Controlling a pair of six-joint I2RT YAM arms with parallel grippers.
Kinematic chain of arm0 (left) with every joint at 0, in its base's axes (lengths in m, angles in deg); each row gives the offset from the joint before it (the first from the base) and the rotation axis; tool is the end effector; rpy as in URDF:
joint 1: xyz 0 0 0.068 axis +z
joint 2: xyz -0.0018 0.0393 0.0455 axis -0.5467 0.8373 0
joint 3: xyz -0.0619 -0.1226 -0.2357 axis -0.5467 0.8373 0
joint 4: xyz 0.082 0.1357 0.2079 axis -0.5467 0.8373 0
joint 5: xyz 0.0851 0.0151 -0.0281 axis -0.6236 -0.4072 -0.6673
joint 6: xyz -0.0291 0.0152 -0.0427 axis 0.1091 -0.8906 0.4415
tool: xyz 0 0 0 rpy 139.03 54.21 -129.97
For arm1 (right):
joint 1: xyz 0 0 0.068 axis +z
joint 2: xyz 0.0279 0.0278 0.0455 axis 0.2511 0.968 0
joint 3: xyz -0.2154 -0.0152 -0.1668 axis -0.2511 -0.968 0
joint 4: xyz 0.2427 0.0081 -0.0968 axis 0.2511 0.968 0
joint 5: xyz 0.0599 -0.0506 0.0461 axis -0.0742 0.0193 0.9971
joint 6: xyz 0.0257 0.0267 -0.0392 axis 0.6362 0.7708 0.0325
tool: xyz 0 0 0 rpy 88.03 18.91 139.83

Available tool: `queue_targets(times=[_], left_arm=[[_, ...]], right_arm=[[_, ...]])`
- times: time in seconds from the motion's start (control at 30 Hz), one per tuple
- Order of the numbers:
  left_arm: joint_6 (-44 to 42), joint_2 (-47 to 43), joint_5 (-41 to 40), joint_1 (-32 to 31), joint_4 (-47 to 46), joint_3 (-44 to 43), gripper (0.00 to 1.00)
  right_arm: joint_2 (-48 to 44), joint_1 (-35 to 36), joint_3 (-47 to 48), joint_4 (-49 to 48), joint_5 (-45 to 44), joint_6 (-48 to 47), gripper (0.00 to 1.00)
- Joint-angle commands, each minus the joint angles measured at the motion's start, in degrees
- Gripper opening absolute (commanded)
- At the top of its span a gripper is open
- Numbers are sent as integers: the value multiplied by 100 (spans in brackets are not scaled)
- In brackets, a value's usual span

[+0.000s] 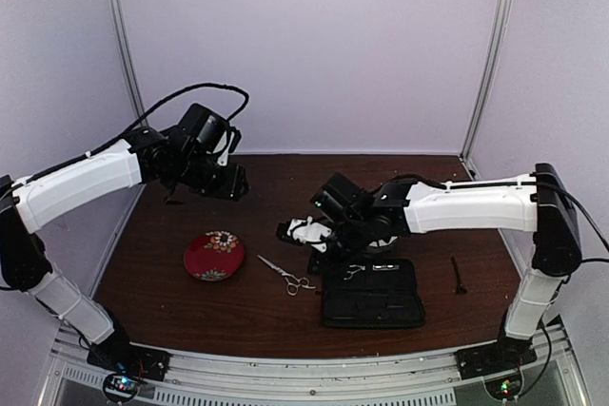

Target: Sort the hair-cutting tools

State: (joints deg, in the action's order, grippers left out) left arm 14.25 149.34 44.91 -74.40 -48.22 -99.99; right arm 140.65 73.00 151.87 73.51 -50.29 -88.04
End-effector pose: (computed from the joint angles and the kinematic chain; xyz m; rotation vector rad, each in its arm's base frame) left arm 0.2471 -0.2096 0.3212 0.1523 2.4502 -0.3850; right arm 0.1899 0.3265 0.2307 -1.6306 2.0994 0.6105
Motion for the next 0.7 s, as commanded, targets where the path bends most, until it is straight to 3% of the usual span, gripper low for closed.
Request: queue_targets(times=[0.0,0.2,0.37,0.67], left_arm=[[185,-461,-492,-6,-544,326,49],[26,-607,-564,38,-563,592,49],[-81,-708,-386,39,-912,852,49],[-70,-615,-237,41,-1029,983,49]], right_arm=[[621,326,569,147,-159,506,24],[1607,400,1443,704,-84,822,35],[2027,395,1847,983,5,831,28],[2406,399,2165,1108,-185,822,27]])
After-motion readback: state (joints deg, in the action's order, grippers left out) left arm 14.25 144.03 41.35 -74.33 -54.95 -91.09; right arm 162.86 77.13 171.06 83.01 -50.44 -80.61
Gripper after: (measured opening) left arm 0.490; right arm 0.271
